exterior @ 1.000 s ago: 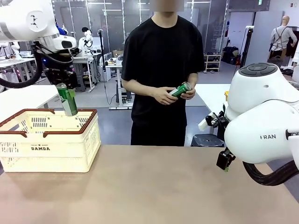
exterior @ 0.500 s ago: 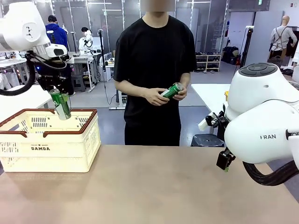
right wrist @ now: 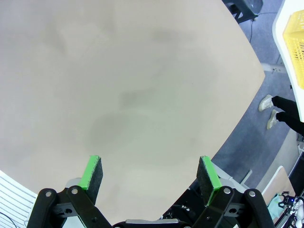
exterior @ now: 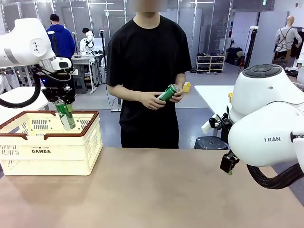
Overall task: Place the drinks into the Shopping basket.
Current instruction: Pick up one drink and place it into the Shopping basket.
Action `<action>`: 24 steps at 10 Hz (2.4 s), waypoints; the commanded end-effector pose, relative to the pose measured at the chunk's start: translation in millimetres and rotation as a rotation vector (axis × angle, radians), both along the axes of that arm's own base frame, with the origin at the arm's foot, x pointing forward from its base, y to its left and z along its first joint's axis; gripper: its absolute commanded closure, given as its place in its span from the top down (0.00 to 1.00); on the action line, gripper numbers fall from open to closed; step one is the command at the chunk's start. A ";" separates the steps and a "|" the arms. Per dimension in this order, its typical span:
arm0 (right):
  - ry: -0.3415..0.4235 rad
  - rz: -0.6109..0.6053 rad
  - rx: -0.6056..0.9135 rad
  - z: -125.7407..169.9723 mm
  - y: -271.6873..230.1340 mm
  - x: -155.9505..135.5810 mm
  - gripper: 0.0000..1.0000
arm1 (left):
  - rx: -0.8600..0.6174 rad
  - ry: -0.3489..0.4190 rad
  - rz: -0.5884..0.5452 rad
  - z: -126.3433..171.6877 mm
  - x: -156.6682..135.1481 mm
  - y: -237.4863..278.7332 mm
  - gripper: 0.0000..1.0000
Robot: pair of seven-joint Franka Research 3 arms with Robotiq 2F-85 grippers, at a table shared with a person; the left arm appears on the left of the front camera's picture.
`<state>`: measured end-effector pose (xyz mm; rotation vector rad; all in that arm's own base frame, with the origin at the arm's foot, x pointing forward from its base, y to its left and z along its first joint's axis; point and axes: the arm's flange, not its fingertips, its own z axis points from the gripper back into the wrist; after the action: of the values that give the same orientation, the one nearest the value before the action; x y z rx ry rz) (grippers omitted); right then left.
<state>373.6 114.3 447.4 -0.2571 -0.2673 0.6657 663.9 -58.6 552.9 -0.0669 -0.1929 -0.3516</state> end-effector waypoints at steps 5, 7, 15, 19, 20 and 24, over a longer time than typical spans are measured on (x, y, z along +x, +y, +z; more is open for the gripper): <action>0.002 0.006 -0.001 0.1 -1.0 0.0 1.00 | -0.055 -0.020 0.027 -65.0 12.4 -12.0 0.58; 0.002 0.006 -0.001 0.1 -1.0 0.0 1.00 | -0.042 -0.004 0.030 -83.8 7.7 -16.3 0.58; 0.002 0.006 -0.001 0.1 -1.0 0.0 1.00 | -0.051 0.086 0.079 -151.3 1.8 -19.3 0.58; 0.002 0.006 -0.001 0.1 -1.0 0.0 1.00 | -0.026 0.119 0.099 -169.5 8.4 -15.7 0.58; 0.002 0.006 -0.001 0.1 -1.0 0.0 1.00 | -0.036 0.123 0.101 -171.7 8.5 -15.6 0.58; 0.002 0.006 -0.001 0.1 -1.0 0.0 1.00 | -0.035 0.139 0.118 -187.2 9.8 -18.1 0.58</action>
<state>373.6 114.3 447.4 -0.2571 -0.2673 0.6658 670.7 -75.1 386.9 -0.1111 -0.0781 -0.2516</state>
